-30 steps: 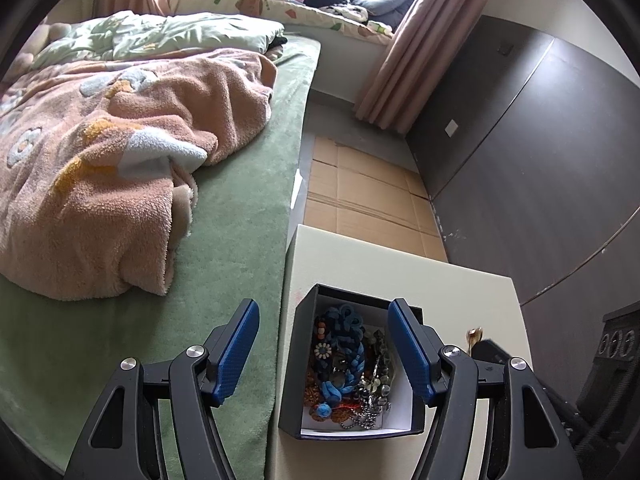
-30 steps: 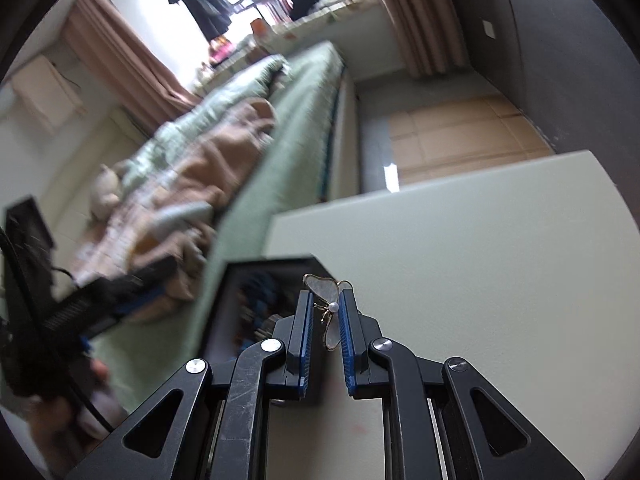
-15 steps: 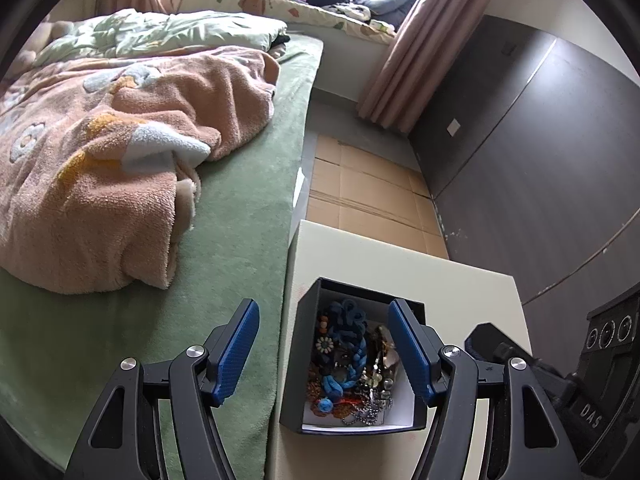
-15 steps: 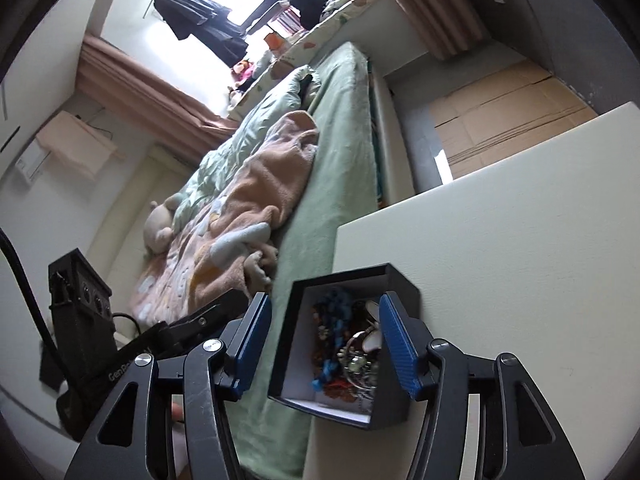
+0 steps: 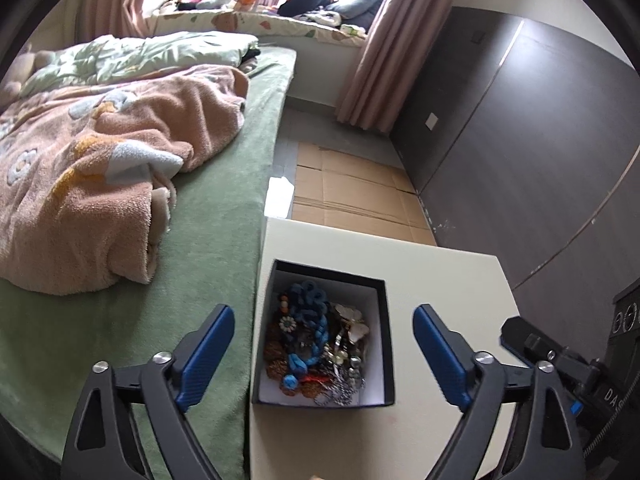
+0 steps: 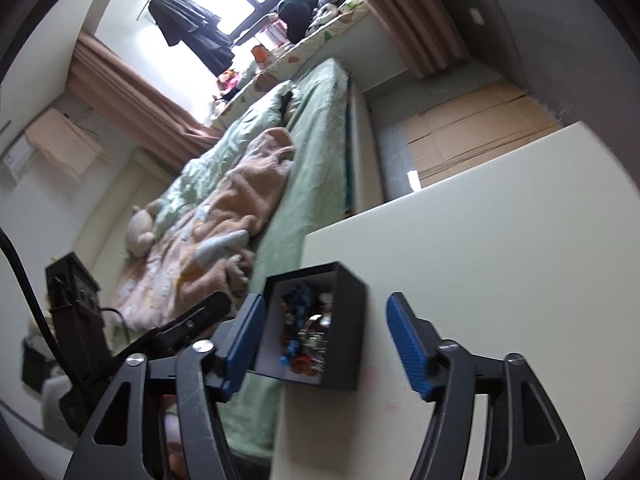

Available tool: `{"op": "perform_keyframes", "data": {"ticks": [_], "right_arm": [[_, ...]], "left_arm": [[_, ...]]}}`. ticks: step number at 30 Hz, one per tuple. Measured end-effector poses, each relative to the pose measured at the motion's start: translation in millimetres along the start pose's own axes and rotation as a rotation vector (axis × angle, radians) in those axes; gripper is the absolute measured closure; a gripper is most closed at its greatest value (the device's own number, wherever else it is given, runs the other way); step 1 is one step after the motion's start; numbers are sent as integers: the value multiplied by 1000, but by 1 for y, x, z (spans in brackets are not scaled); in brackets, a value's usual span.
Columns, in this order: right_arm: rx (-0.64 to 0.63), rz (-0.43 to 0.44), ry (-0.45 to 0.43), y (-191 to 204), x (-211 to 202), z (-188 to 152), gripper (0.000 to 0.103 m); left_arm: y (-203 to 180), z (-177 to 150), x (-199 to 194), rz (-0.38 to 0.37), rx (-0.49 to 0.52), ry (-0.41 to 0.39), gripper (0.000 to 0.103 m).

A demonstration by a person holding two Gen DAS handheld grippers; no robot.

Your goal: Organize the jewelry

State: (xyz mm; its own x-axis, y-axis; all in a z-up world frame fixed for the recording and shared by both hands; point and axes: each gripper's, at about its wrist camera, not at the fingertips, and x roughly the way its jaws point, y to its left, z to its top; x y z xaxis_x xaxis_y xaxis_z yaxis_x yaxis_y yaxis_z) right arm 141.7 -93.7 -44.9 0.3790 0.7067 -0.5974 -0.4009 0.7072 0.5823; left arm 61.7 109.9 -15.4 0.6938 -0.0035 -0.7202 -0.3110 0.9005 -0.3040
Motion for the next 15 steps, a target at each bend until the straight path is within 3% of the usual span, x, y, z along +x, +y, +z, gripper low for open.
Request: {"op": "perform_keyframes", "data": {"ticks": [4,7,13,15], "right_arm": [[-15,-61,-15,-6,-17,-1,27],[-7,-81,-3,-14,-24,-3,17],[-20,-126,9,-23,-44,-8,8],[-31,-143,1,-25,-52,-10,1]], "left_arm": [[-12,-8,-6,-3,33,5,7],[-22,-16,-14,-4,66,-8,1],[-38,-29,-25,-6,108,-19,1],[-41,-32,-28,3,115,-16,1]]}}
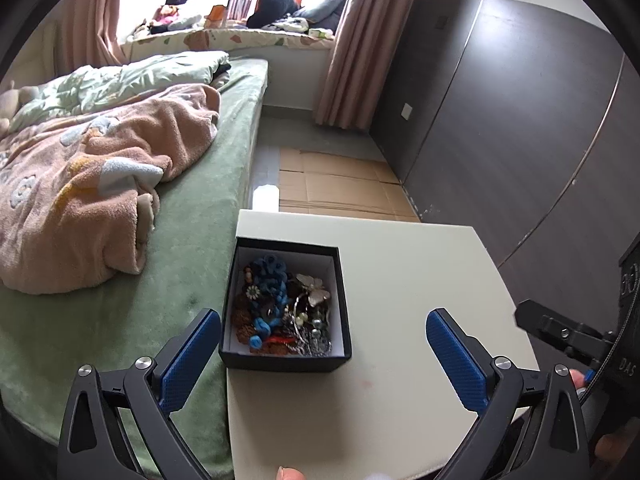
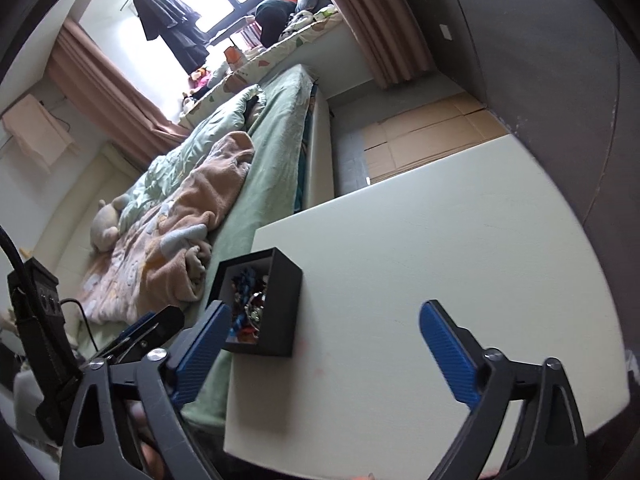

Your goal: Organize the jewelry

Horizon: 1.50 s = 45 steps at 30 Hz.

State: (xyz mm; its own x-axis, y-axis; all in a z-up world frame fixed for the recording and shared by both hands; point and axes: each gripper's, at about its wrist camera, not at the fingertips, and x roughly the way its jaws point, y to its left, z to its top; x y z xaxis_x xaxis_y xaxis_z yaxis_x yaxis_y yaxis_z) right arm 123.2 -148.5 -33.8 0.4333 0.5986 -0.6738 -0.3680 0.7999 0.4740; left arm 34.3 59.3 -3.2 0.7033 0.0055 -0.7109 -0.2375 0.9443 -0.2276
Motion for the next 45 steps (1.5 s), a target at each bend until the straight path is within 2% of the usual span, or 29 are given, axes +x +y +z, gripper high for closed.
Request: {"op": "perform_keyframes", "data": {"ticks": [8,17,23,45], "right_arm": [[-28,-59,-43,-12,-30,-6,0],[-55,-84,-87,-18,-54,-13,0],[-41,-55,-113,-18,-67,-17,0],[-57,-94,-100,-15,-67,-21,0]], "left_arm": [[-8,-10,-22,28,36,-60,1],[-20,-21,-47,32,75,-125,1],[-22,-26,-50,35,86,-120,1],[-26,-27,-57,54,92,-153,1]]}}
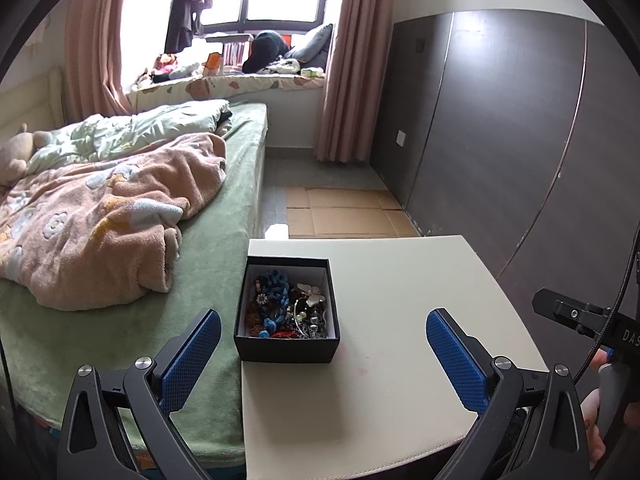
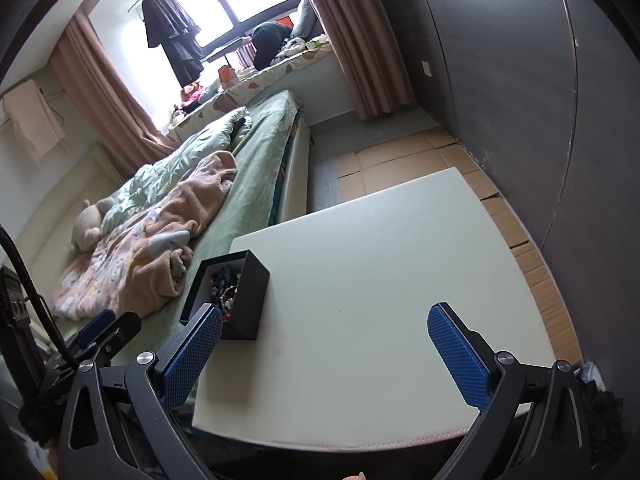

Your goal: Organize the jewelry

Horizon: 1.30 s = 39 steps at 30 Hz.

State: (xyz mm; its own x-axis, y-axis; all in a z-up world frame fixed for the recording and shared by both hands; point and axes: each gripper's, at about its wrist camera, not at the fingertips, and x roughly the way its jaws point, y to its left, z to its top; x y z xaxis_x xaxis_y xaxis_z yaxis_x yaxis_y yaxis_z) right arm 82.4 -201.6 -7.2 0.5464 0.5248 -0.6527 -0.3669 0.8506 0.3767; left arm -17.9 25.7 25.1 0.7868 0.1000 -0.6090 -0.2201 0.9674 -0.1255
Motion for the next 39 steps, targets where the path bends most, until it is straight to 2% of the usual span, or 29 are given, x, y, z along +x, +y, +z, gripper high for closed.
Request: {"op": "perform_keyframes", "data": {"ticks": [39], "right_arm": [[0,-6,5,1,3,-1,0]], "left_arm": [[-5,-3,-1,5,7,-1,1]]}}
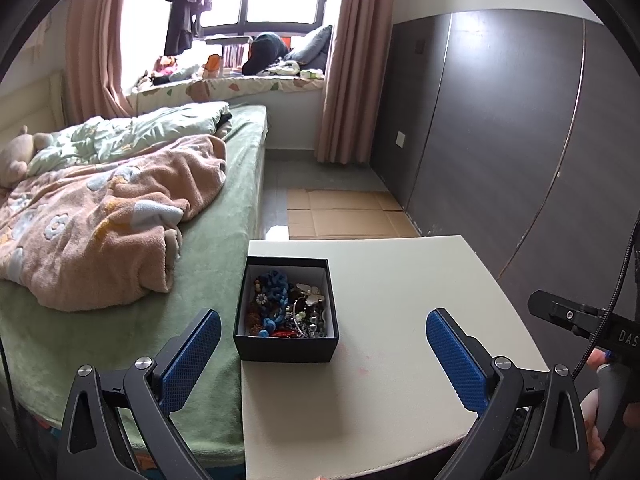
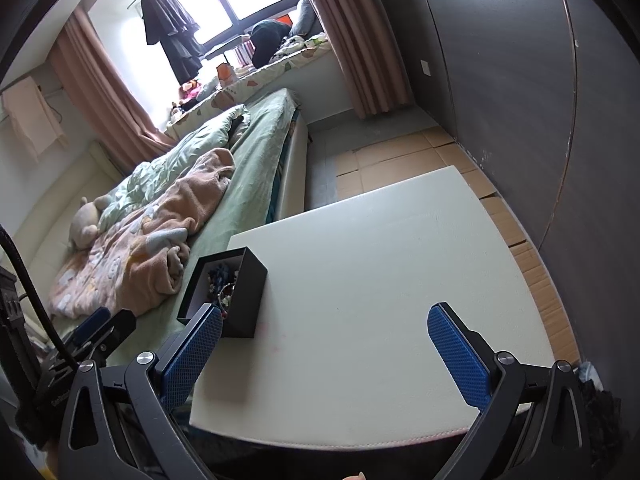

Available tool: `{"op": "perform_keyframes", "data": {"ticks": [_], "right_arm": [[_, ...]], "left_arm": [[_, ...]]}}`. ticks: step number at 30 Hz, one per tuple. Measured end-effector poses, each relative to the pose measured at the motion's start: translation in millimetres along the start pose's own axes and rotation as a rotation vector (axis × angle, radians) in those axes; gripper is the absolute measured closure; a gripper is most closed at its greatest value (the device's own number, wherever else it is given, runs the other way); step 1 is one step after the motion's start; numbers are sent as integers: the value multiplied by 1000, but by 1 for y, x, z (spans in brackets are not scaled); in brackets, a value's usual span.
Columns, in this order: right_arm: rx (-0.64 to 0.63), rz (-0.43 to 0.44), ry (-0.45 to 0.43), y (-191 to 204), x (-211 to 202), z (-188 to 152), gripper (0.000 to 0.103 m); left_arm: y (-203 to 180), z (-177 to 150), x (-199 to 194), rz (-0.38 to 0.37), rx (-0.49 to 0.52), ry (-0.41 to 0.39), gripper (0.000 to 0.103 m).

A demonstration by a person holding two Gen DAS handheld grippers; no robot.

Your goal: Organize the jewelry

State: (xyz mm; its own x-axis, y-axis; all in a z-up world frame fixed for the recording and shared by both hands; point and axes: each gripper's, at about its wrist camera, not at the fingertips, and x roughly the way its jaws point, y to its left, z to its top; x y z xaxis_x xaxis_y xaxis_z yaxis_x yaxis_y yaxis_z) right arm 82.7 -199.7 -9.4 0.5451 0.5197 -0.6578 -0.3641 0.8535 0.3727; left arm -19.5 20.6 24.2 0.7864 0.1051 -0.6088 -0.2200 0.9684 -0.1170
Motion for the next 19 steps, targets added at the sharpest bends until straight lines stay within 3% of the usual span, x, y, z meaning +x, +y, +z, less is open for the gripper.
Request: {"op": "perform_keyframes", "data": {"ticks": [19], "right_arm": [[7,-11,17,-6,5,-4,0]], "left_arm": [[-3,1,-3,4,-4,-7,1]]}}
